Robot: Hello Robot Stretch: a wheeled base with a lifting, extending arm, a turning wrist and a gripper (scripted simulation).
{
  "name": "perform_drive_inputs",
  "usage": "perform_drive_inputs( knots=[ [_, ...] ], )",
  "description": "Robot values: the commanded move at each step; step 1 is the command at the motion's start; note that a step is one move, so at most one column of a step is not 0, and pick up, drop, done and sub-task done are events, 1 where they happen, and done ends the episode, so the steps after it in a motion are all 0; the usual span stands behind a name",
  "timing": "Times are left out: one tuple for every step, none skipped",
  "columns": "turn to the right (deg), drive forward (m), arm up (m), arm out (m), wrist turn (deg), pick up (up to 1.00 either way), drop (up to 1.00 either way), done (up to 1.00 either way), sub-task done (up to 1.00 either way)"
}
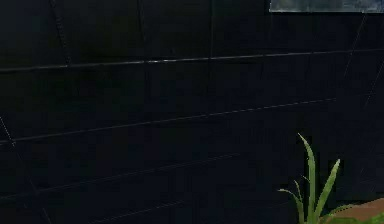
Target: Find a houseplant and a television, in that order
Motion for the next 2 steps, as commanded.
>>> perform_drive_inputs(
  knots=[
    [39.0,0.0,0.0,0.0,0.0,0.0,0.0,0.0,0.0],
    [0.0,0.0,0.0,0.0,0.0,0.0,0.0,0.0,1.0]
  ],
)
